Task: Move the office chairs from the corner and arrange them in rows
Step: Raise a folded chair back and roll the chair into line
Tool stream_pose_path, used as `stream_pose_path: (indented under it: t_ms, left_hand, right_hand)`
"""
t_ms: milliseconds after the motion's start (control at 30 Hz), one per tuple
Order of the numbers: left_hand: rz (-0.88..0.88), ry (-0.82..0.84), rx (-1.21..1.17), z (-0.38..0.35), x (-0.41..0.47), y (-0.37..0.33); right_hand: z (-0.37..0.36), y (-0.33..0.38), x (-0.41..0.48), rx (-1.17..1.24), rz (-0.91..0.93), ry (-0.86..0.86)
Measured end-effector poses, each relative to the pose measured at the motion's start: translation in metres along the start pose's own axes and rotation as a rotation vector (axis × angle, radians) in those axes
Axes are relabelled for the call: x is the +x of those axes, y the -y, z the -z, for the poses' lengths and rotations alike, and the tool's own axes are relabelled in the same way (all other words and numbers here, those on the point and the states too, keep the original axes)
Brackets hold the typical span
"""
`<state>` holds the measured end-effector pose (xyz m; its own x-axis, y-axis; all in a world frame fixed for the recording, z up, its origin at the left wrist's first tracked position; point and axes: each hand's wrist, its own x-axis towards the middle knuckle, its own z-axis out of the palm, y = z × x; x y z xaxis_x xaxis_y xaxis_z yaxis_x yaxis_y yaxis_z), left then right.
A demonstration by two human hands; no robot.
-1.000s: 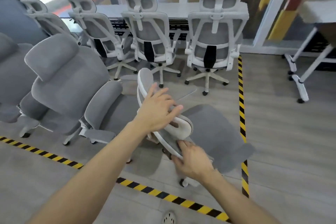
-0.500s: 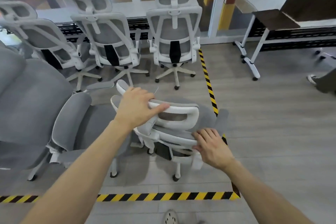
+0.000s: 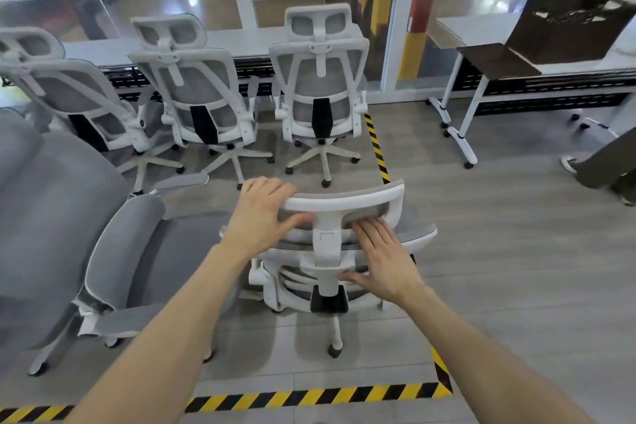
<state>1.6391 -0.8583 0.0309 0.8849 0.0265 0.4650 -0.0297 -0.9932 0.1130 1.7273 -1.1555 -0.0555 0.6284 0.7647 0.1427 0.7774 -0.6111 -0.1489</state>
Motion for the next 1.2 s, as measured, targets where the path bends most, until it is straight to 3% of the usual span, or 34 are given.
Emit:
stream_pose_path:
  t_ms: [700,1200]
  left_hand:
    - [0.065,-0.074,-0.084,-0.04,0.043,-0.051]
    - [0.063,-0.029,-0.041,-0.027,0.035,-0.043]
  right_hand:
    - [0.014,-0.073,0.018,-0.018,0.03,0.068]
    - [0.01,-0.06,0.018,-0.017,0.022,0.086]
